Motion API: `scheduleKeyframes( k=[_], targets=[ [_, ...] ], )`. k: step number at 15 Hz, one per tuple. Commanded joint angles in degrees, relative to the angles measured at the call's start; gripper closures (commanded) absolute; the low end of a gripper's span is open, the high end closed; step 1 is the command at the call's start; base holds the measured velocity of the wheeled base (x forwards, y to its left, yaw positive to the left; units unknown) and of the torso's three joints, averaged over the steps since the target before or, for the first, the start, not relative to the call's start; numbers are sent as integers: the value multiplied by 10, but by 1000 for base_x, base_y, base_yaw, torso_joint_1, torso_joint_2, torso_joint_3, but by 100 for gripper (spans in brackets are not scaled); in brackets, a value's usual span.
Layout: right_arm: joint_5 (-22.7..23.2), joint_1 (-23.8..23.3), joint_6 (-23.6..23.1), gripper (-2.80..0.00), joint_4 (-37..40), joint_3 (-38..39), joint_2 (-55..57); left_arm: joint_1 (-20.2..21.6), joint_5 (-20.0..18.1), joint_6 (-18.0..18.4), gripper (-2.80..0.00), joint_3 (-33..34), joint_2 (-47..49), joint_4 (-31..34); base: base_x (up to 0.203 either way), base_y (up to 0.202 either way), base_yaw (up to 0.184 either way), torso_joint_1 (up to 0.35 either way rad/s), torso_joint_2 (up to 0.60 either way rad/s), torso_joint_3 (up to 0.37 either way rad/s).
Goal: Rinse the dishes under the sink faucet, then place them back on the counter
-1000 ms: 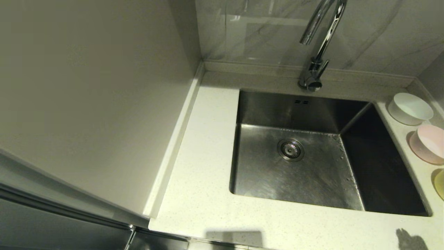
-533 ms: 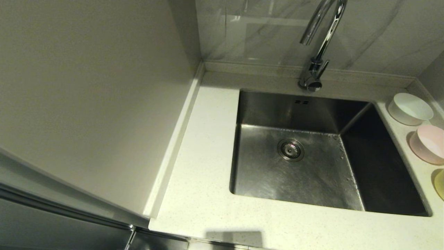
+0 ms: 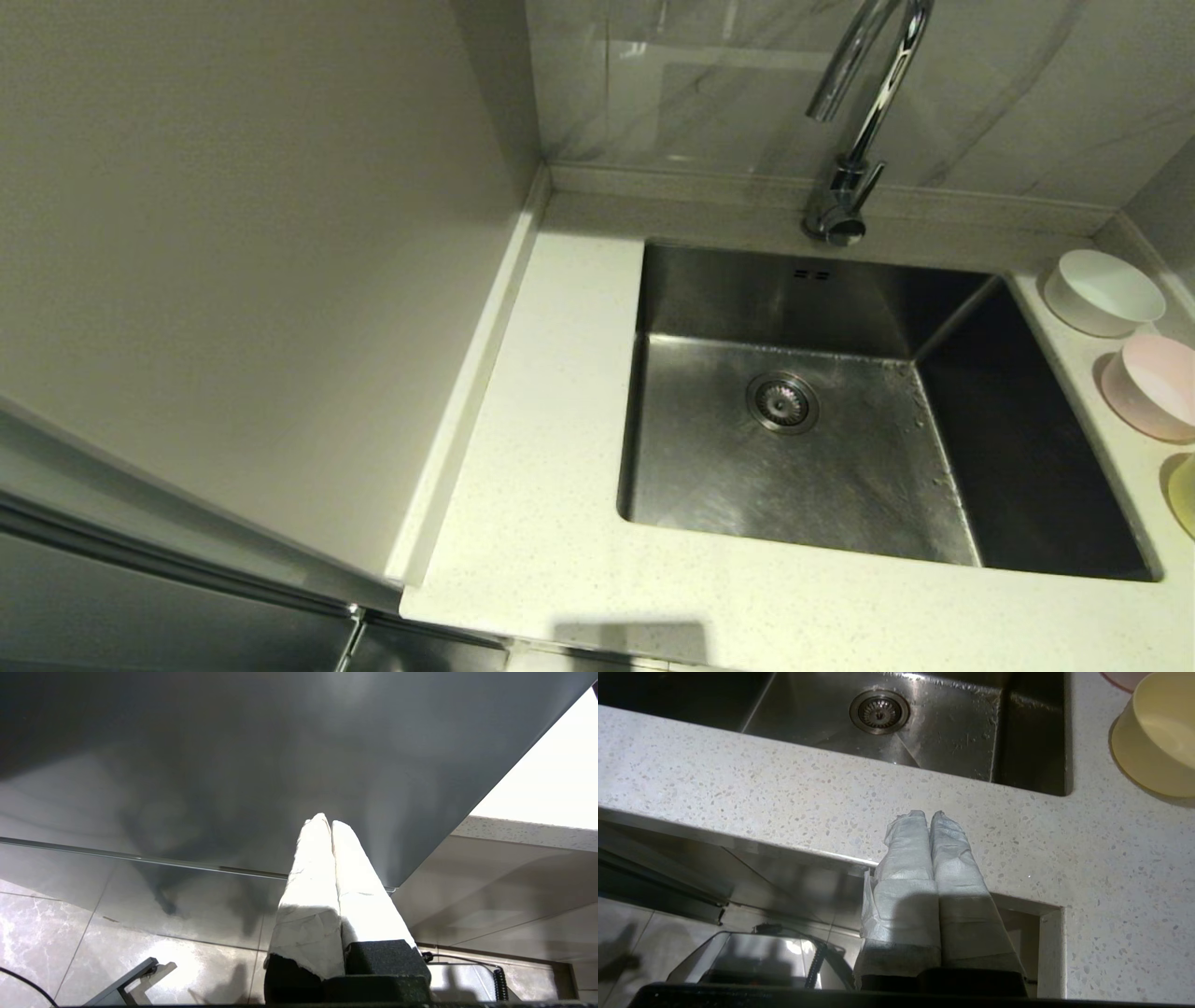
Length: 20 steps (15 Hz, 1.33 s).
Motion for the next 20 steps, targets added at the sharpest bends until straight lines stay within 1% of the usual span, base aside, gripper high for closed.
scheduleKeyframes(
  k=[1,20],
  targets=[
    [1,0,-1,0,2,0,-17,0,0,0,0,0,-1,0,0,0,0,0,0,0],
    [1,0,-2,0,2,0,-17,0,0,0,0,0,-1,0,0,0,0,0,0,0]
  ],
)
